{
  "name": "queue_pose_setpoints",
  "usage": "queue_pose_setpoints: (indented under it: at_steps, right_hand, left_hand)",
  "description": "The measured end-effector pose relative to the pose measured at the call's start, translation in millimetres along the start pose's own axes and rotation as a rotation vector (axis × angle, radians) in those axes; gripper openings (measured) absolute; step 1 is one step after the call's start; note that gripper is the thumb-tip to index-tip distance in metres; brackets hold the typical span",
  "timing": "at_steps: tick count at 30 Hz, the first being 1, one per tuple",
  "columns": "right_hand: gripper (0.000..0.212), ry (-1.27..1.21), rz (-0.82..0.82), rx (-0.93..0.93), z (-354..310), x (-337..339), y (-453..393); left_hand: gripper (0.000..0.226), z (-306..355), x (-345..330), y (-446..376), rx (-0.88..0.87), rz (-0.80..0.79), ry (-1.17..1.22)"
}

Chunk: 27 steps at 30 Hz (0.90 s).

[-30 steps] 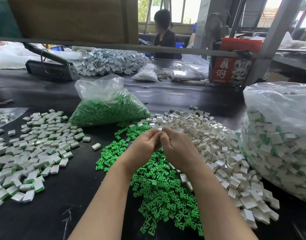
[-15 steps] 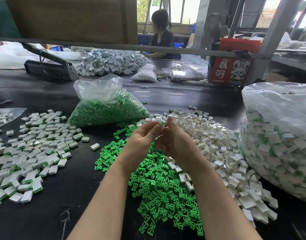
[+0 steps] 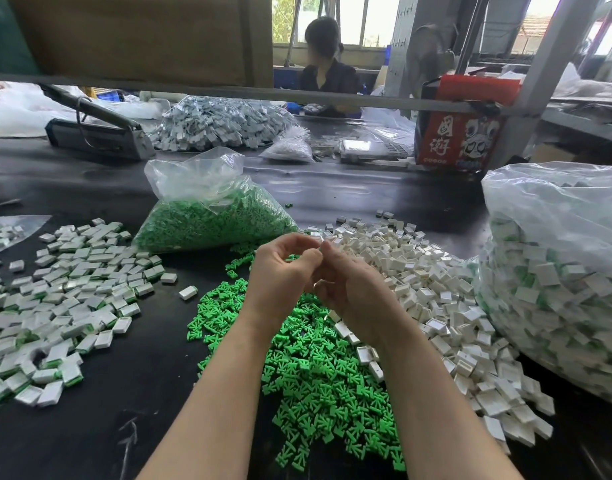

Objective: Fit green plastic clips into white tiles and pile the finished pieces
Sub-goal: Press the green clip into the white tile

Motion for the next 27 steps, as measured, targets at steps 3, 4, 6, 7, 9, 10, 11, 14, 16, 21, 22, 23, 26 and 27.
queue_pose_setpoints:
  at_steps: [3,4,6,7,9,10,11,14,16,21,22,23,26,27]
  right_hand:
    - [0.042,-0.008,0.004,-0.001,2,1,-1]
    - [0.039,-0.016,0.004,-0.002,2,1,-2]
    - [0.04,-0.026,0.008,-0.011,3,1,-2]
    - [0.043,-0.022,0.012,-0.013,3,1,-2]
    - [0.044,-0.008,0.012,-0.012,2,1,-1]
    - [0.043,-0.005,0.011,-0.012,1,1,0]
    - [0.043,-0.004,0.014,-0.012,1,1,0]
    - [0.044,0.024,0.041,-0.007,-2,1,3]
    - [0.045,0.045,0.053,0.003,-4,1,4]
    - [0.043,0.055,0.062,0.03,-7,-1,5]
    - [0.04,0.057,0.073,0.032,-6,0,5]
    - [0.036,0.057,0.086,0.035,-6,0,5]
    - [0.026,0.03,0.101,0.051,-6,2,5]
    - [0.025,0.021,0.103,0.053,-6,1,5]
  left_hand:
    - [0.01,1,-3,0,0.01,0.015,0.01]
    - [0.009,1,-4,0,0.015,0.02,0.016]
    - [0.007,0,-5,0,0.03,0.027,0.023]
    - [0.007,0,-5,-1,0.039,0.028,0.03]
    - [0.007,-1,-5,-1,0.055,0.035,0.059]
    - [0.007,-1,-5,-1,0.063,0.04,0.077]
    - [0.007,-1,-5,-1,0.067,0.044,0.093]
    - [0.007,0,-7,0,0.066,0.038,0.131]
    - [0.009,1,-9,1,0.071,0.022,0.155]
    - [0.033,-1,-10,1,0.105,0.001,0.251]
    - [0.031,-1,-12,2,0.112,0.001,0.262]
    - [0.028,-1,-13,2,0.117,0.004,0.268]
    - [0.021,-1,-14,3,0.127,0.018,0.283]
    - [0.022,-2,-14,3,0.129,0.018,0.289]
Point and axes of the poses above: each hand's wrist, its own y-axis away from the middle knuckle, its own x-axis out of the back of the hand, z = x × y, the point moved 7 cm from there along -y, towards the middle knuckle, and after that the axes turned 5 degrees about -x, right-handed, at the moved point
